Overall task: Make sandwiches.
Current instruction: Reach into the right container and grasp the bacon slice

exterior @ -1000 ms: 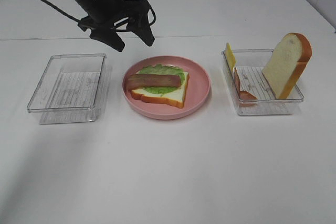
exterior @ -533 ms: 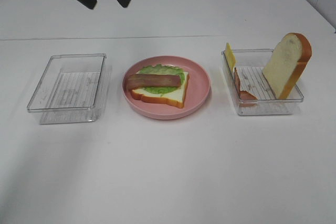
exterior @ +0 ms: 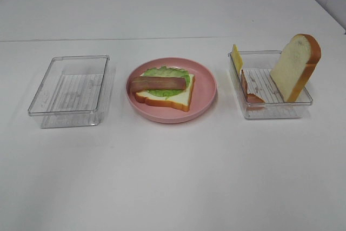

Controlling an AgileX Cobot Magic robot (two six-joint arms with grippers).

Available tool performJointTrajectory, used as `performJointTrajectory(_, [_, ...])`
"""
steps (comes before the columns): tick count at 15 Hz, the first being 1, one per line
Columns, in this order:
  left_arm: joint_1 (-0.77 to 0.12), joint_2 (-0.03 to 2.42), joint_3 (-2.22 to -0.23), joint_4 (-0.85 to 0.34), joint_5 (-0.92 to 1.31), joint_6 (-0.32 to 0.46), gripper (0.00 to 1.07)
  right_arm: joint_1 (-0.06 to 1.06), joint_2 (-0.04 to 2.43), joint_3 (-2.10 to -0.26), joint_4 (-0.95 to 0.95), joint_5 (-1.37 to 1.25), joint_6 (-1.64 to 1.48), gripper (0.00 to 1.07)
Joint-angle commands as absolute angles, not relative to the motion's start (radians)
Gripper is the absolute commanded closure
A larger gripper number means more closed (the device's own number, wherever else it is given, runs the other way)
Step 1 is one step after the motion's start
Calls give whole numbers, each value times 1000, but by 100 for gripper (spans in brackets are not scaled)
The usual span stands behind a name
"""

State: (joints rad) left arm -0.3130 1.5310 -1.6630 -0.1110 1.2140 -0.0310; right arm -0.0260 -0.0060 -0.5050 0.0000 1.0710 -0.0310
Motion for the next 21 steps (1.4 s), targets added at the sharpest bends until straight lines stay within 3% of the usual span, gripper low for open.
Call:
performJointTrajectory(1, [-315, 1362, -1465, -88, 1287, -39, 32, -34, -18, -505, 0, 1058, -36, 26])
performJointTrajectory(9, [-315, 736, -914, -77, 1184, -37, 32, -34, -18, -505, 0, 1058, -36, 26])
performJointTrajectory(14, [-315, 371, -698, -56, 1089, 41, 32, -34, -18, -505, 0, 1058, -36, 26])
performJointTrajectory(21, [-315, 51, -499, -17, 1045, 44, 32, -34, -13, -505, 0, 1058, -36, 27])
